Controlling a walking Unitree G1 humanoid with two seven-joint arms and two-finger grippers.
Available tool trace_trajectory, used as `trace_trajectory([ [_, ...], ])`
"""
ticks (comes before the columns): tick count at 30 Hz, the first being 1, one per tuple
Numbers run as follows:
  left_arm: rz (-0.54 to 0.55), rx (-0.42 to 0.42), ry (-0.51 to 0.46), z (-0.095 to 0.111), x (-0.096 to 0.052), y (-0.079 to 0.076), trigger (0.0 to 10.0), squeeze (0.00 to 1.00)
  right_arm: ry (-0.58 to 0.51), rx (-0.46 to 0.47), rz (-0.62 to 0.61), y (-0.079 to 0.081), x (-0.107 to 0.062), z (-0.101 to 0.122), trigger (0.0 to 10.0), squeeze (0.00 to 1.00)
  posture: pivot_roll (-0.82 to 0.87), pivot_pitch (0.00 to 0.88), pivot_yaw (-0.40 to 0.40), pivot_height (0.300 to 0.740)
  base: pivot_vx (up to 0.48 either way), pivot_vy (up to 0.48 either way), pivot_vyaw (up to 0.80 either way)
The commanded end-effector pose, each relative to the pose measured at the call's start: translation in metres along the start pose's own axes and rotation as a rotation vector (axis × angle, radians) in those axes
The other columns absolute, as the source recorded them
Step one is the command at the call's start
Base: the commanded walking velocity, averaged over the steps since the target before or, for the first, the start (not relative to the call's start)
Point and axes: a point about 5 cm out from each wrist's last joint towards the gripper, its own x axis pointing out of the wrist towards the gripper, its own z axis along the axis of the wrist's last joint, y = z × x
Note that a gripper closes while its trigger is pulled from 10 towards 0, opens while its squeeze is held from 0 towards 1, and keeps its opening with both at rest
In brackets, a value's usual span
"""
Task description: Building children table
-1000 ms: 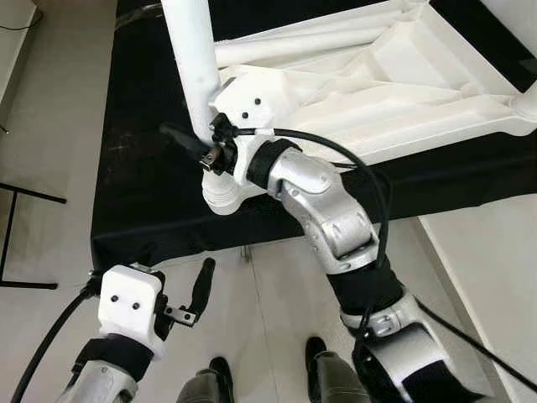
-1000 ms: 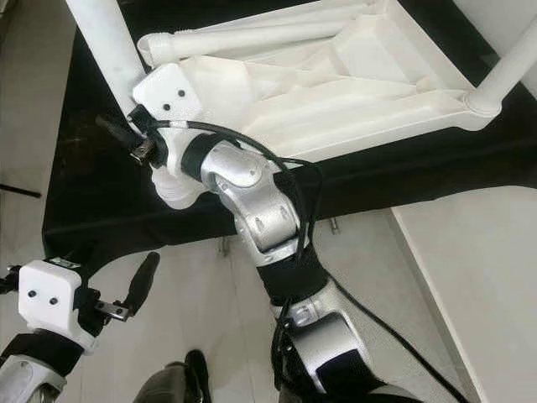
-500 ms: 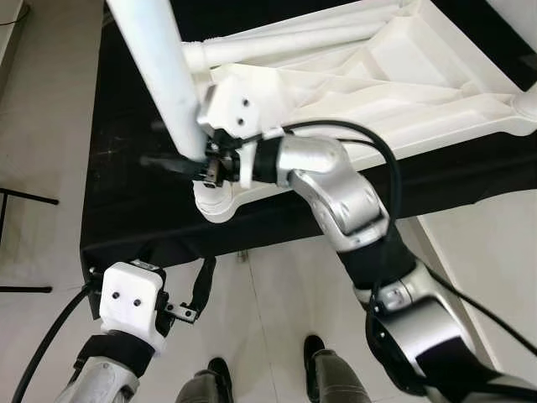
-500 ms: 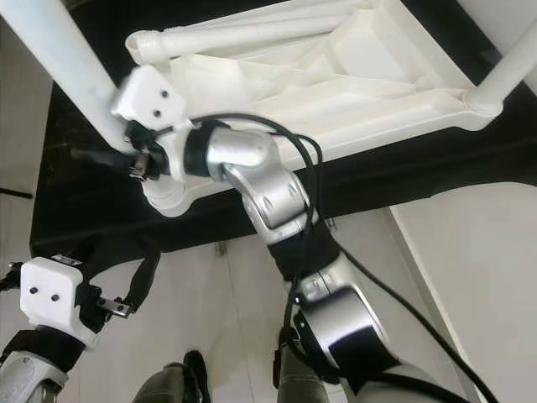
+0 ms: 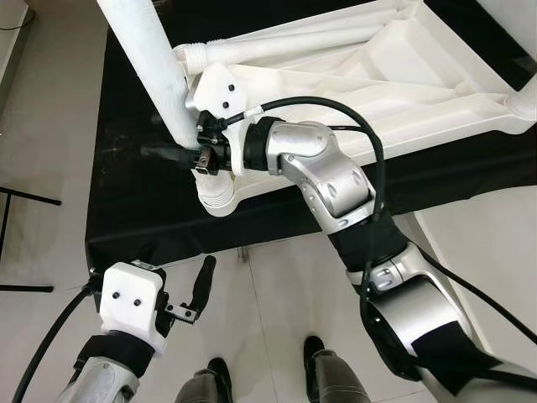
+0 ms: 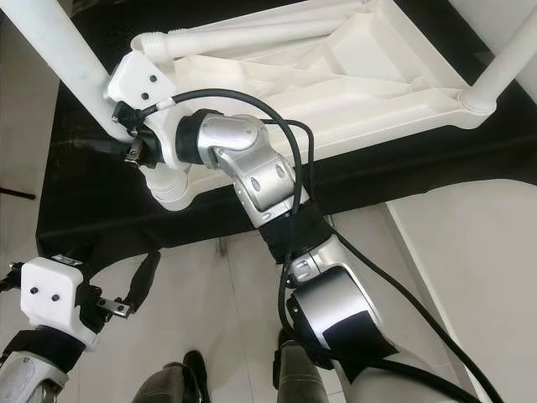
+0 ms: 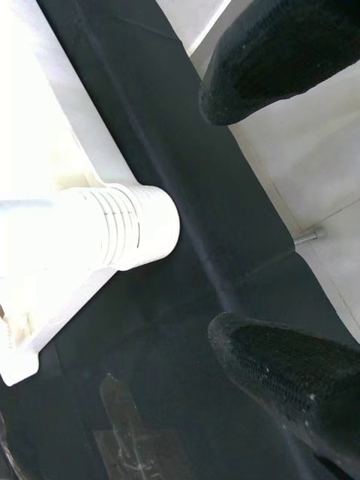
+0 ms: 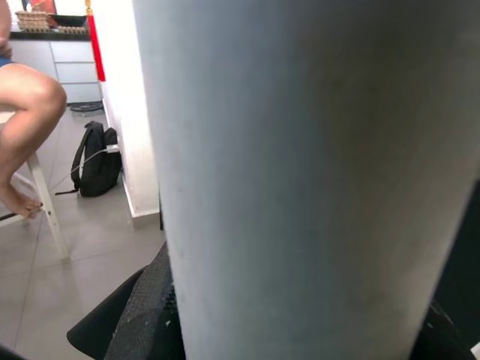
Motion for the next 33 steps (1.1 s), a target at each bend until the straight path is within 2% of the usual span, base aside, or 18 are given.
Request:
trace_trajectory([
  [1,0.011,-0.015,0.044,-0.008,-0.002,0.001,10.0,0.0,0.215,0.149,-0.03,0.006,0.001,-0.055,10.0,0.0,0.04,0.406,0.033,0.74,0.0,0.0,0.0],
  [5,0.011,-0.015,0.044,-0.008,-0.002,0.001,10.0,0.0,0.219,0.168,-0.061,0.005,0.002,-0.057,10.0,0.0,0.04,0.406,0.033,0.74,0.0,0.0,0.0],
  [6,0.012,-0.016,0.045,-0.008,-0.003,0.001,10.0,0.0,0.219,0.195,-0.114,0.003,0.003,-0.06,10.0,0.0,0.04,0.406,0.033,0.74,0.0,0.0,0.0],
  [10,0.011,-0.016,0.045,-0.007,-0.003,0.001,10.0,0.0,0.215,0.229,-0.196,0.001,0.003,-0.065,10.0,0.0,0.04,0.407,0.034,0.74,0.0,0.0,0.0],
  [13,0.011,-0.016,0.046,-0.007,-0.003,0.001,10.0,0.0,0.216,0.239,-0.213,0.002,0.002,-0.068,10.0,0.0,0.04,0.407,0.034,0.74,0.0,0.0,0.0],
  [19,0.012,-0.015,0.046,-0.007,-0.003,0.001,10.0,0.0,0.23,0.267,-0.315,0.013,-0.006,-0.081,10.0,0.0,0.04,0.409,0.035,0.74,0.0,0.0,0.0],
  [22,0.012,-0.014,0.046,-0.008,-0.003,0.001,10.0,0.0,0.261,0.225,-0.492,0.025,-0.015,-0.091,10.0,0.0,0.04,0.406,0.034,0.74,0.0,0.0,0.0],
  [23,0.012,-0.014,0.046,-0.008,-0.003,0.001,10.0,0.0,0.261,0.225,-0.492,0.025,-0.015,-0.091,10.0,0.0,0.04,0.406,0.034,0.74,0.0,0.0,0.0],
  [25,0.013,-0.012,0.046,-0.008,-0.002,0.002,10.0,0.0,0.269,0.244,-0.582,0.039,-0.015,-0.092,10.0,0.0,0.04,0.401,0.036,0.74,0.0,0.0,0.0],
  [33,0.014,-0.009,0.047,-0.01,0.0,0.002,10.0,0.0,0.257,0.235,-0.607,0.04,-0.01,-0.087,10.0,0.0,0.04,0.387,0.036,0.74,0.0,0.0,0.0],
])
